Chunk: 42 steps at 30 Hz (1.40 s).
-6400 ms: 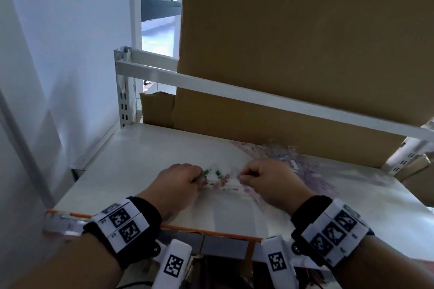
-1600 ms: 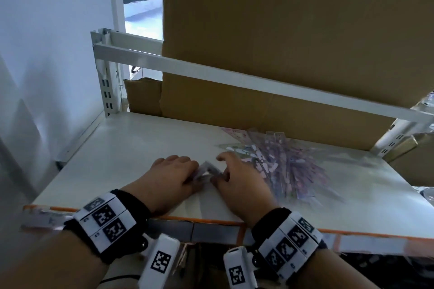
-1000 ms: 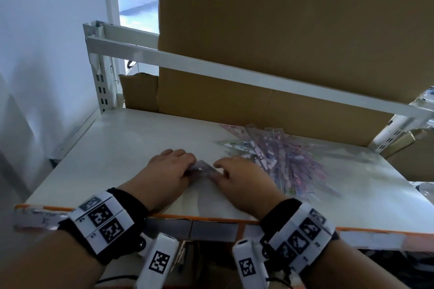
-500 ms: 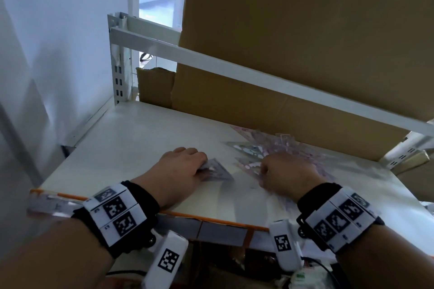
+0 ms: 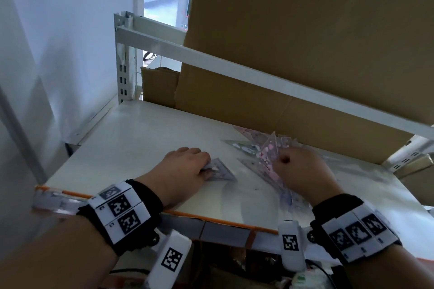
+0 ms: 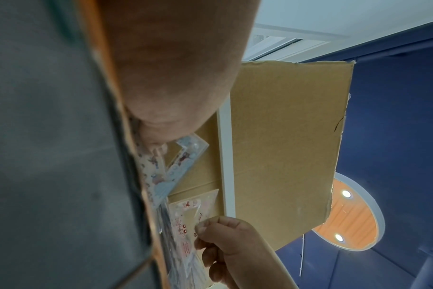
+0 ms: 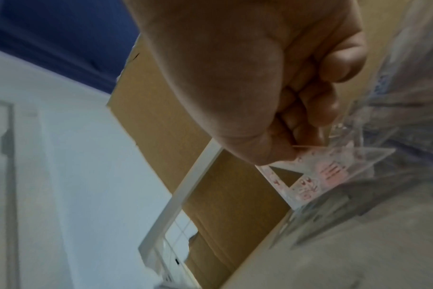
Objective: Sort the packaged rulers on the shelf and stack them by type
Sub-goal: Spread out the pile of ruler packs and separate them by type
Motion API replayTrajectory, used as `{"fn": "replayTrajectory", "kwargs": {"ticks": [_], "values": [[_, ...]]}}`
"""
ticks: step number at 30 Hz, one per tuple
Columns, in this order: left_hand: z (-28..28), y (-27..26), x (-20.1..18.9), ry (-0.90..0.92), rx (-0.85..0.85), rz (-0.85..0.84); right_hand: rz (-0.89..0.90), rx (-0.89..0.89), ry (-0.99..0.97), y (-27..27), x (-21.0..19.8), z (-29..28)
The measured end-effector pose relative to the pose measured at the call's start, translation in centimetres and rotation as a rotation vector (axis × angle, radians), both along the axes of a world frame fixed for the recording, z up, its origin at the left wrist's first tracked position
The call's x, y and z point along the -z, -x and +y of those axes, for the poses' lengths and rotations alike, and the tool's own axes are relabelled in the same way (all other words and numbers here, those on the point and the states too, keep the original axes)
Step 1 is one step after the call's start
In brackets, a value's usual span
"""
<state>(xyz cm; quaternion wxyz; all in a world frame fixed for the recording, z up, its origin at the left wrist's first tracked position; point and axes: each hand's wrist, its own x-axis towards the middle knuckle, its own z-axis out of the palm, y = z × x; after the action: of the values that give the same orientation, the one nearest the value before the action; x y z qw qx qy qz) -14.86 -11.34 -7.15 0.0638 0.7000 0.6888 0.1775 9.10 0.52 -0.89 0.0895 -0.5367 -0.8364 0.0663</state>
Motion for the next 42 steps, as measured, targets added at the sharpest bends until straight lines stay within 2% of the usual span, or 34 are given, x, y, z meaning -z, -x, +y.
{"fn": "replayTrajectory", "kwargs": {"ticks": [7, 9, 11, 14, 19, 21, 25, 27, 30, 33, 35, 38, 42], "values": [[-0.2, -0.1, -0.4, -0.020, 0.003, -0.093, 0.799, 0.114, 0.532, -0.2, 1.5, -1.8], [-0.2, -0.1, -0.6, -0.023, -0.002, -0.119, 0.919, 0.140, 0.621, 0.4, 1.7, -2.8], [-0.2, -0.2, -0.7, -0.008, -0.010, -0.126, 0.954, 0.136, 0.708, 1.2, 1.9, -3.8], [-0.3, -0.3, -0.9, 0.026, -0.027, -0.149, 0.936, 0.091, 0.780, 2.6, 2.6, -5.4], [-0.4, -0.7, -1.3, 0.045, -0.071, -0.289, 0.828, 0.040, 0.696, 4.6, 3.5, -6.4], [-0.5, -0.8, -1.4, 0.045, -0.054, -0.235, 0.742, 0.034, 0.589, 5.1, 3.8, -6.5], [-0.5, -0.7, -1.2, 0.036, -0.044, -0.135, 0.408, -0.018, 0.237, 5.7, 4.8, -6.5], [-0.4, -0.6, -1.0, 0.028, -0.041, -0.115, 0.388, -0.020, 0.168, 5.4, 5.2, -6.5], [-0.4, -0.6, -1.1, 0.019, -0.029, -0.101, 0.471, -0.037, 0.078, 4.4, 5.3, -6.3], [-0.5, -0.7, -1.2, 0.016, -0.016, -0.097, 0.267, -0.174, -0.083, 3.8, 5.6, -6.3], [-0.7, -0.8, -1.2, 0.010, 0.029, -0.079, 0.177, -0.308, -0.035, 4.1, 5.8, -6.7], [-1.0, -1.3, -1.0, 0.017, 0.078, -0.061, 0.145, -0.450, 0.107, 4.2, 6.2, -6.5], [-0.7, -2.5, -0.9, 0.043, 0.050, 0.104, 0.106, -0.452, 0.077, 3.8, 6.3, -6.0]]}}
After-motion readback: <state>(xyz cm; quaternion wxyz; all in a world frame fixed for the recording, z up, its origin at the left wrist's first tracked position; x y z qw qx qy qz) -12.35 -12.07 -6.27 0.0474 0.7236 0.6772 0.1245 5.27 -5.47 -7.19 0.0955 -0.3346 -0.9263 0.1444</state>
